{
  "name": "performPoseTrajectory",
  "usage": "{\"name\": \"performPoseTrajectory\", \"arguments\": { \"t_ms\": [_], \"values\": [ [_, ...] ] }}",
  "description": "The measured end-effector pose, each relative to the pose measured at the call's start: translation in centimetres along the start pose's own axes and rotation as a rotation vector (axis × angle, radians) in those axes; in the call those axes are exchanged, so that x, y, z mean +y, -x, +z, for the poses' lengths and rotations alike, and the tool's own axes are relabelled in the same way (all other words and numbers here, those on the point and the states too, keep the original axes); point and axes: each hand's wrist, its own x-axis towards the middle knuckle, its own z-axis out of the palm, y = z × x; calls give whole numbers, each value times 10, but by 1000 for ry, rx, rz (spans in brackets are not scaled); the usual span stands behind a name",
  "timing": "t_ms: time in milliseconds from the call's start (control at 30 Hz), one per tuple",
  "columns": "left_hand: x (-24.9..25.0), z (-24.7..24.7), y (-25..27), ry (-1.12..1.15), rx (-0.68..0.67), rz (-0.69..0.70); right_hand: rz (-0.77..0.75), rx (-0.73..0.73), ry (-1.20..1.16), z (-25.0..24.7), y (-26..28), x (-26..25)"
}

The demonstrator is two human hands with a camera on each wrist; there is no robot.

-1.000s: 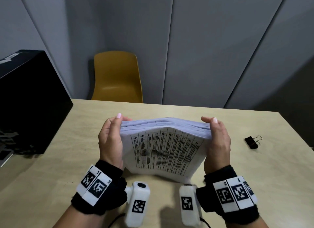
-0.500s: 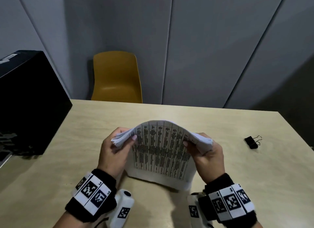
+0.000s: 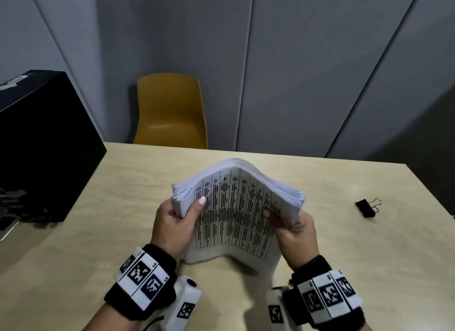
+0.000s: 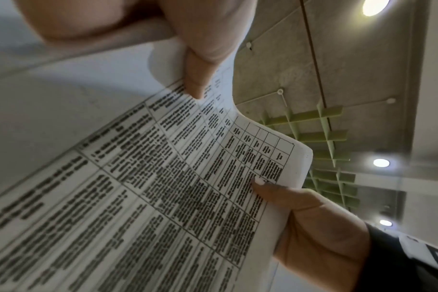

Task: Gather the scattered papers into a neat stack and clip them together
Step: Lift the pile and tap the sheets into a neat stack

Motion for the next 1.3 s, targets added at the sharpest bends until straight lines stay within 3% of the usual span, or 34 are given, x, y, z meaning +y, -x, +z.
{"name": "performPoseTrajectory", "arguments": {
  "t_ms": [100,333,433,567,1000,1300],
  "values": [
    [1,0,-3,69,29,-5,-43,4,14,3,-3,-3],
    [-6,-4,0,202,6,-18,78,-14,-73,-3,-2,7],
    [-9,-1,1,199,-79,-30,80,-52,-33,4,-2,2],
    [-8,-3,-2,217,-24,-23,51,60,-22,0,-3,1],
    [-12,-5,-4,187,7,-26,45,21,-71,-2,-7,0],
    [-16,-5,-2,165,-4,-142,80,0,-34,-3,-7,9]
  ]
}}
